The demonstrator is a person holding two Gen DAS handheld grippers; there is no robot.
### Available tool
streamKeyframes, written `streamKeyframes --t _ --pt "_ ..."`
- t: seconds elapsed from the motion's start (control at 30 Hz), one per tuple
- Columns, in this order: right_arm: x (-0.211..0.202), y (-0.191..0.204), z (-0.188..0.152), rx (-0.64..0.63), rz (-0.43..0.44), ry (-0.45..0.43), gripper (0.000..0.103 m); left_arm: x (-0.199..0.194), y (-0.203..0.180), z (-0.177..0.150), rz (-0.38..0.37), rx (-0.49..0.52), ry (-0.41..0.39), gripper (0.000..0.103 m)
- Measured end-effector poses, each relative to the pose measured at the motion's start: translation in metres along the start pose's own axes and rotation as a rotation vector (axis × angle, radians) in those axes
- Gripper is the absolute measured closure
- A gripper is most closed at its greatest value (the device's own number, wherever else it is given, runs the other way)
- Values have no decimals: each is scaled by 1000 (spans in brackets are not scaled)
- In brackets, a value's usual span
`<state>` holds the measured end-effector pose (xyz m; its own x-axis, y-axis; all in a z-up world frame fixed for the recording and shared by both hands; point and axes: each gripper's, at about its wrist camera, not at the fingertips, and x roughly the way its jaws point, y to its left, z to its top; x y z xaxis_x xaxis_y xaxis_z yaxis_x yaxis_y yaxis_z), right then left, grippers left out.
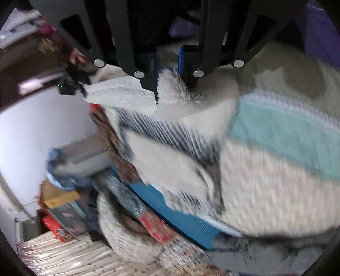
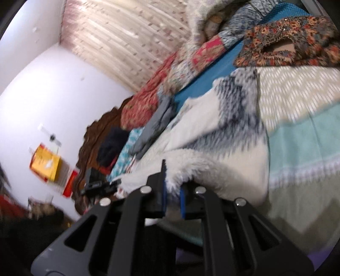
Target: Fold large clothes
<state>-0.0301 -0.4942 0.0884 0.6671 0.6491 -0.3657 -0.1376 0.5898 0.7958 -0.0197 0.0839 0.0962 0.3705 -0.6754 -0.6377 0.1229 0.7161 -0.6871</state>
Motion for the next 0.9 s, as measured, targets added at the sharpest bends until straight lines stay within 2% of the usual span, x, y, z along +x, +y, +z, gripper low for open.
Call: streamKeyframes --t 0.03,0.1,0.2,0.27,0.33,0.37,0.4,0.43,0.5,0.53,0.57,0.6,0.67,0.73,0.77,0.8,0.83,0.87,0.9 --pt "16 -9 13 35 -53 -7 93 14 4 21 64 -27 -15 47" --pt "48 -32 30 107 -188 -8 90 43 7 45 144 -70 -3 49" --pt "78 -64 36 224 -303 13 89 97 23 74 309 -119 51 51" --pt "79 -71 34 266 -279 -13 88 105 32 80 338 -136 66 51" --pt "67 -75 29 332 -174 -63 70 108 31 85 319 -136 69 51" --pt "61 -77 26 354 -142 -81 53 108 30 87 303 -134 70 51" --pt "52 -77 24 369 -123 -106 48 108 28 89 296 -135 75 51" --pt "44 -75 24 361 -122 -124 48 108 27 91 288 -134 88 51" --pt "22 -60 25 301 -190 -177 48 102 22 97 258 -121 100 51" --pt "17 -49 26 247 -216 -181 48 93 18 98 217 -111 93 51" --pt "13 -26 27 125 -260 -172 48 90 15 102 184 -108 85 52" --pt "17 0 25 -18 -309 -142 48 80 15 100 156 -109 80 53" --pt "33 36 13 -214 -370 -57 48 67 15 99 101 -126 67 54" --pt "62 57 -3 -368 -425 53 48 56 15 96 72 -128 50 54" --pt "72 59 -8 -396 -444 85 48 50 17 94 62 -127 42 54" --pt "84 58 -12 -419 -470 123 51 47 16 92 54 -126 38 54" --pt "101 51 -17 -420 -483 177 59 45 15 89 54 -125 34 55" --pt "113 45 -18 -403 -471 222 89 44 15 88 58 -123 33 56" --pt "122 41 -18 -385 -469 237 98 44 15 86 69 -118 40 56"
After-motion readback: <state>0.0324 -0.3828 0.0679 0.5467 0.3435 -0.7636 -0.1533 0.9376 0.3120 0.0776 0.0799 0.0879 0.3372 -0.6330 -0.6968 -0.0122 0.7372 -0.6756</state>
